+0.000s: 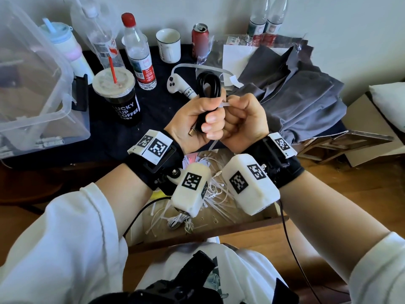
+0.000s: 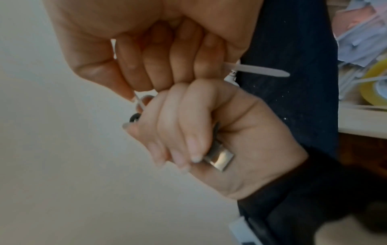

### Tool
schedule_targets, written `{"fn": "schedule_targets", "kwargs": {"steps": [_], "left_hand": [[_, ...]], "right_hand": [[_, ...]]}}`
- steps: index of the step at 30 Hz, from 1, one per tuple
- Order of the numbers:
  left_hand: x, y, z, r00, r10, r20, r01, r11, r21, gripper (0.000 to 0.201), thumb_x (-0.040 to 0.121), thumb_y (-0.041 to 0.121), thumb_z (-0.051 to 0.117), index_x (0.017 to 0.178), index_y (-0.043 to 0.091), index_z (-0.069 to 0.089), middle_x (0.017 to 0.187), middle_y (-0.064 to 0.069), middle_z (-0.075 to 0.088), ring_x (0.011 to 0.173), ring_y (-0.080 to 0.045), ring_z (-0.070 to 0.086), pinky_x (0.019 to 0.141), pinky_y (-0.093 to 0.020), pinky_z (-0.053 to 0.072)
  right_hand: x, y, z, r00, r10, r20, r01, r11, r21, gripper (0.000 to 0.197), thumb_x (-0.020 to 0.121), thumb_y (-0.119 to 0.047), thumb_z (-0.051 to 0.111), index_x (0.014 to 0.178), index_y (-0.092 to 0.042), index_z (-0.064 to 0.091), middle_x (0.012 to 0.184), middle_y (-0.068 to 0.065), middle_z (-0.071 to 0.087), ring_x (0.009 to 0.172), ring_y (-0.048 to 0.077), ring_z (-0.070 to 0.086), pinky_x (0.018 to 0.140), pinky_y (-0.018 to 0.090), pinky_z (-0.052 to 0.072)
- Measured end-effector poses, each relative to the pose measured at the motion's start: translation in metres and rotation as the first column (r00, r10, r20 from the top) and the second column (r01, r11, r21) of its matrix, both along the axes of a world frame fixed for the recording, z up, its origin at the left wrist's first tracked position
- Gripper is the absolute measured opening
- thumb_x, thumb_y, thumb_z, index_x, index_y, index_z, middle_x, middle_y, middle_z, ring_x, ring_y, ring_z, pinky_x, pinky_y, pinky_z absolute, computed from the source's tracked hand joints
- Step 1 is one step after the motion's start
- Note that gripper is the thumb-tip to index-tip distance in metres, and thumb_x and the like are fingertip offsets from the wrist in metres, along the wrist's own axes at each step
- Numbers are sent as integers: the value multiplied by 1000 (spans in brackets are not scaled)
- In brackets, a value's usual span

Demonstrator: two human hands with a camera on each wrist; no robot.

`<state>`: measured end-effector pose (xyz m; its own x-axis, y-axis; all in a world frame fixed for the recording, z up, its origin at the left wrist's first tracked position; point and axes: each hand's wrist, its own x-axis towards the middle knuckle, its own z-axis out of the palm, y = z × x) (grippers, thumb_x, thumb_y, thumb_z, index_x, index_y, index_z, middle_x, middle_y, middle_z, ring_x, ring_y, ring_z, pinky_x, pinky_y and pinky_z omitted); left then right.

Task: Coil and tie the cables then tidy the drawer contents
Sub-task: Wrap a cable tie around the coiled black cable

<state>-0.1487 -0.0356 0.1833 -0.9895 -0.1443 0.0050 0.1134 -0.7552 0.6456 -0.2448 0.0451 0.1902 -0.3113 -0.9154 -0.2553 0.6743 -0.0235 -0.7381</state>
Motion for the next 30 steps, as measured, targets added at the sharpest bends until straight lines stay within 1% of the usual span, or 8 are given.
{"fn": "schedule_targets", "kwargs": {"steps": [4, 9, 12, 15, 19, 21, 24, 30], "left_hand": [[0, -5, -3, 997, -60, -56, 66, 992, 108, 9, 80, 12, 69, 86, 7, 64, 53, -2, 57, 41, -10, 53, 42, -22, 47], [0, -6, -11, 999, 20, 45, -28, 983, 184, 26, 73, 13, 67, 95, 2, 57, 60, -6, 55, 48, -15, 52, 49, -26, 47], [6, -11, -16, 991, 92, 100, -109, 978, 177, 37, 63, 12, 63, 96, -4, 61, 69, -9, 55, 57, -18, 53, 56, -27, 48], [13, -15, -20, 970, 179, 163, -202, 970, 139, 39, 65, 11, 64, 102, 0, 66, 78, -11, 63, 66, -20, 63, 62, -29, 54], [18, -13, -19, 922, 306, 239, -313, 950, -12, 32, 80, 15, 43, 93, 6, 71, 80, -10, 69, 66, -18, 66, 56, -24, 54], [19, -13, -18, 911, 325, 253, -332, 943, -16, 33, 82, 16, 42, 82, 8, 74, 80, -10, 69, 63, -15, 64, 53, -22, 52], [18, -15, -18, 881, 369, 295, -369, 928, -56, 30, 92, 14, 37, 88, 8, 66, 75, -5, 66, 57, -10, 56, 50, -18, 46], [16, -18, -19, 829, 422, 367, -396, 906, -149, 26, 98, 15, 36, 89, 10, 59, 70, 0, 56, 53, -6, 48, 40, -12, 30]], "right_hand": [[2, 0, 0, 999, 14, 48, -11, 998, -63, 41, 70, -17, 37, 30, -23, 29, 30, -10, 22, 39, 12, 2, 36, 17, 9], [-3, 0, -11, 996, 3, 90, -3, 1000, 3, 43, 78, -20, 39, 36, -19, 37, 33, -8, 23, 28, 5, 18, 33, 15, 14], [-6, 1, -15, 999, 17, 40, -18, 1000, 15, 27, 84, -21, 45, 58, -17, 51, 34, -9, 26, 27, 4, 21, 33, 17, 15], [-15, 5, -17, 1000, -12, -12, 12, 999, 34, 16, 88, -14, 46, 74, -19, 45, 40, -8, 32, 33, 5, 26, 37, 17, 20], [-25, 9, -12, 999, 27, -42, -25, 999, 30, 5, 82, -15, 46, 82, -17, 50, 53, -2, 50, 42, 9, 37, 44, 19, 32], [-27, 11, -11, 997, 71, -10, -71, 997, -16, 16, 79, -18, 44, 81, -12, 59, 63, 3, 61, 48, 12, 48, 47, 20, 41], [-29, 11, -10, 990, 138, 22, -136, 988, -79, 32, 80, -28, 41, 76, -12, 69, 81, 8, 71, 62, 15, 62, 58, 23, 51], [-29, 8, -9, 976, 198, -93, -208, 971, -117, 32, 93, -25, 35, 106, -15, 62, 88, 1, 71, 77, 13, 65, 68, 23, 53]]}}
